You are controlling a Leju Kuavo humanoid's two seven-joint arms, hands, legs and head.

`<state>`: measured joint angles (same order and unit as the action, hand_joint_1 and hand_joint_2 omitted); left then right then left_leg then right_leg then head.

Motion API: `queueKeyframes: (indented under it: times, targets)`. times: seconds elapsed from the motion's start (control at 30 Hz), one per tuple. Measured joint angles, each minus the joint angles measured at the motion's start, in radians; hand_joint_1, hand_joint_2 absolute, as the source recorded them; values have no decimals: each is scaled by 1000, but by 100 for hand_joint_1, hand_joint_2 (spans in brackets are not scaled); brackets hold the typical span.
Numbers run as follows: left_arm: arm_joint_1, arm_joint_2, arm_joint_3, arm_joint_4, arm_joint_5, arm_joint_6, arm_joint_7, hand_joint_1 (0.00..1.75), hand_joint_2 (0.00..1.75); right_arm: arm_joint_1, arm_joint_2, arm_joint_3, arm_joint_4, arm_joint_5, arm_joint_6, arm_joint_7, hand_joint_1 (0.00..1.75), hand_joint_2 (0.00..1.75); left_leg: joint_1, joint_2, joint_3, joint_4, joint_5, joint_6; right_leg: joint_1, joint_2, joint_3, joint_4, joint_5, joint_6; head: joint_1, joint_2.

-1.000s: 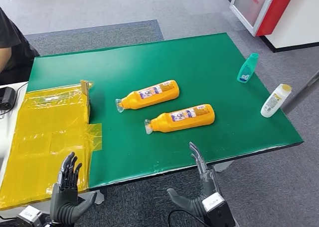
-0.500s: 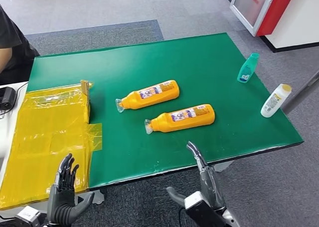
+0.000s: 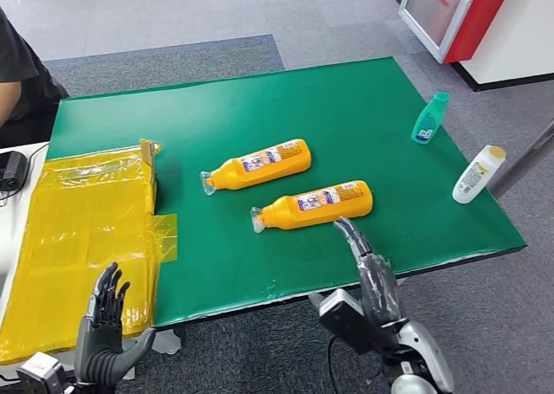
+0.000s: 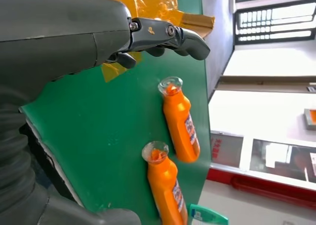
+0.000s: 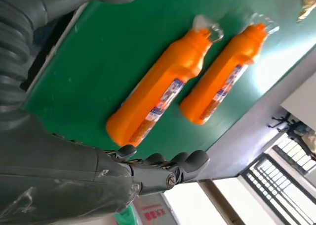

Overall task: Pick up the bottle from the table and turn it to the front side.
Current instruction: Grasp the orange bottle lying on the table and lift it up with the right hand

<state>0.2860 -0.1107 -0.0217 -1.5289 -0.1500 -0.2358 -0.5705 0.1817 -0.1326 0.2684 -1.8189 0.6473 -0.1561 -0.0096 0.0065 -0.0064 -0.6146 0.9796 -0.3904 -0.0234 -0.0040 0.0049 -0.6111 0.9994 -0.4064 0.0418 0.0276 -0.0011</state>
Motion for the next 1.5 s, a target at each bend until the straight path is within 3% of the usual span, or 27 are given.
queueKeyframes:
  times: [0.13, 0.4, 0.53, 0.8, 1.03, 1.5]
  targets:
    - [-18, 1, 0, 15, -4, -23, -10, 0, 175, -90, -33, -38, 45, 15, 86, 45, 0, 175, 0, 0, 0, 0, 1, 1, 0, 0, 0, 0, 1, 1, 0, 0]
    - [-36, 1, 0, 39, -6, -31, -15, 0, 175, -175, -61, -60, 111, 23, 118, 67, 0, 175, 0, 0, 0, 0, 1, 1, -1, 0, 0, 0, 1, 2, 0, 0]
    - [-48, 2, -2, 53, -5, -41, -19, 0, 175, -236, -78, -53, 163, 56, 172, 121, 0, 175, 0, 0, -1, 0, 1, 1, -1, 0, -1, 0, 2, 2, 0, 0]
    - [-99, 6, -18, 100, 4, -49, -23, 0, 175, -474, -104, 27, 416, 138, 291, 222, 0, 175, -1, 0, -1, 0, 6, 3, -1, 0, -1, 0, 5, 3, 0, 0]
    - [-131, 9, -45, 138, 4, -47, -24, 0, 175, -644, -97, 128, 632, 182, 347, 247, 0, 175, -1, 0, -2, 0, 7, 3, -1, 0, -1, 0, 6, 3, 0, 0]
    - [-149, 15, -61, 174, 4, -47, -22, 0, 175, -755, -65, 215, 798, 214, 382, 267, 0, 175, -1, 0, -3, 0, 7, 3, -1, 0, -2, 0, 6, 3, 0, 0]
